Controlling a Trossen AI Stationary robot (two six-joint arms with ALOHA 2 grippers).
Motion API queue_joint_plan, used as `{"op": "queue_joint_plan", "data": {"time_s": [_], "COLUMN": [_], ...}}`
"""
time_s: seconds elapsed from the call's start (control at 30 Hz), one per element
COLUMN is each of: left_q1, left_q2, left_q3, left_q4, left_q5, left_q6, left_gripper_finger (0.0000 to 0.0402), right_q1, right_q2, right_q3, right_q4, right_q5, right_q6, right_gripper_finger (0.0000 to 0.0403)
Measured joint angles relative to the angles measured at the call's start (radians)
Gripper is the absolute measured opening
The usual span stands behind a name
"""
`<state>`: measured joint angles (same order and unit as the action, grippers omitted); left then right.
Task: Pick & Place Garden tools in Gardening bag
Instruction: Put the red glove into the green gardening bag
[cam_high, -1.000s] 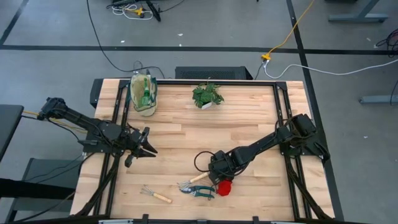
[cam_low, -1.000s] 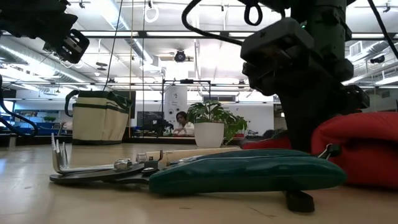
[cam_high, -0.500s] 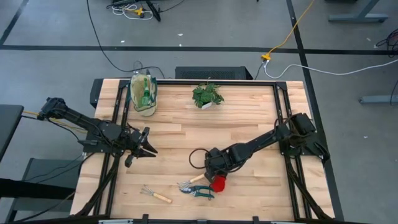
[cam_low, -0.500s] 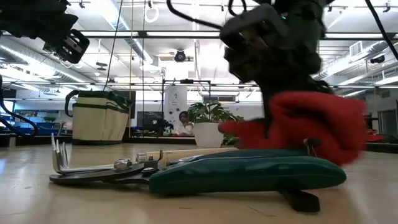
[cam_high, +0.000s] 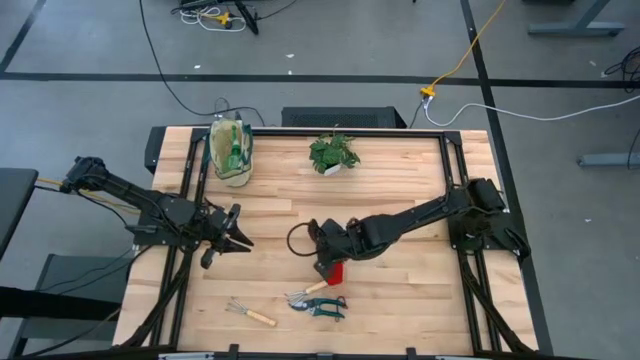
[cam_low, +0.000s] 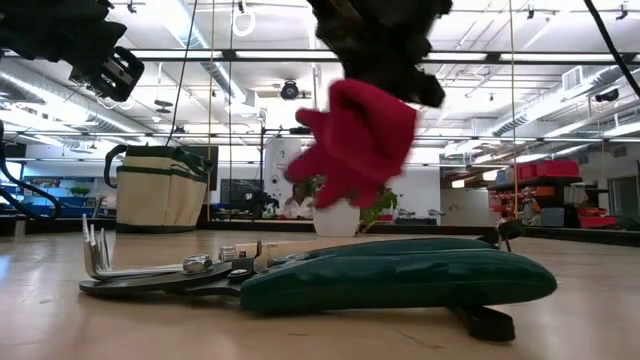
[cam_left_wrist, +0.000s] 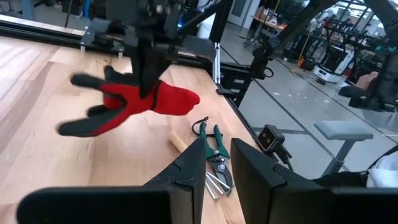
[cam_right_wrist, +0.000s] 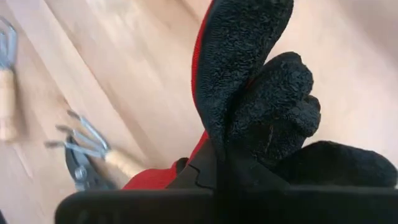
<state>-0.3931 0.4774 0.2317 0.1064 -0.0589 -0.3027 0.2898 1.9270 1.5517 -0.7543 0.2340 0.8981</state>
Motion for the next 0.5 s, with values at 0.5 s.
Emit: {"op": "queue_joint_plan", "data": {"time_s": [0.5], "left_q1": [0.0], "left_q2": [0.0], "left_q3": [0.0], "left_q4": [0.108], "left_q5": [-0.035], "left_q6": [0.001], "left_gripper_finger": [0.008], "right_q1": [-0.006], "right_q2": [0.0], "right_q3": [0.183], "right_q4": [0.128], "right_q5": [0.302], "right_q6": [-0.343], "right_gripper_finger": [0.0]}}
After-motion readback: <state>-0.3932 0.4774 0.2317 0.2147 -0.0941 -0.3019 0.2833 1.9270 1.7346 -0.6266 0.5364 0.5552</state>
